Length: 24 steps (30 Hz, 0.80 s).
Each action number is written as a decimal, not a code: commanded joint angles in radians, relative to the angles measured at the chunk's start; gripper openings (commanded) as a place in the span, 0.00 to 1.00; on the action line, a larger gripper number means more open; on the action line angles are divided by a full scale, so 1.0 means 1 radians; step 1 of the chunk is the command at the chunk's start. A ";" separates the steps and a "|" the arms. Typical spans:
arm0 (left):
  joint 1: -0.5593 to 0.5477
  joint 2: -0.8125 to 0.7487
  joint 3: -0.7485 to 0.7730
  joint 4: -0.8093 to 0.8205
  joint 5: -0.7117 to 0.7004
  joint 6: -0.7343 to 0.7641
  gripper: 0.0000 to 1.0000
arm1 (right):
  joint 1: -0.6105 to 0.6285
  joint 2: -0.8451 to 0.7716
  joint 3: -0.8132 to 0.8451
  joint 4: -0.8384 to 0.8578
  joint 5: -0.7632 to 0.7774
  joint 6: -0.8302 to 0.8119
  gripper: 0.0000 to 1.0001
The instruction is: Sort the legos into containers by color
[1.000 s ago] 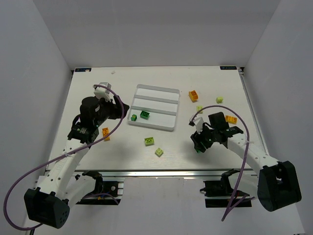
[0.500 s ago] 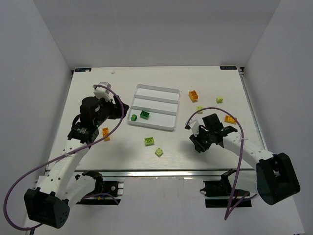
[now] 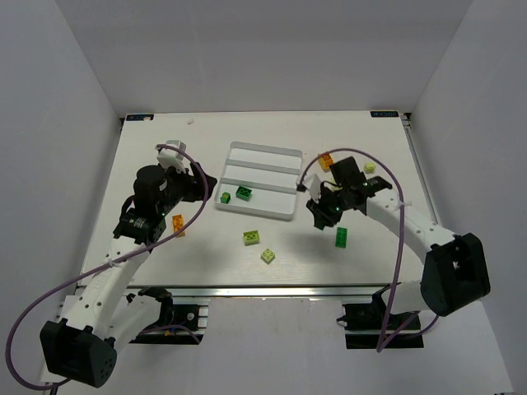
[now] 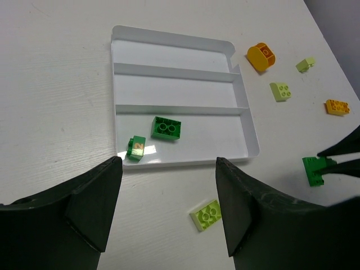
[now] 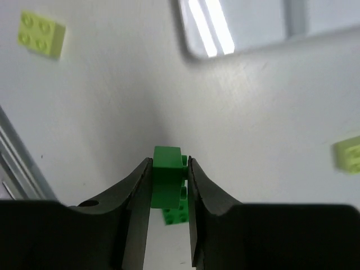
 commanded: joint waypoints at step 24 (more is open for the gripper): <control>0.007 -0.034 -0.030 0.068 0.047 0.024 0.77 | 0.106 0.564 0.595 0.219 -0.054 0.115 0.57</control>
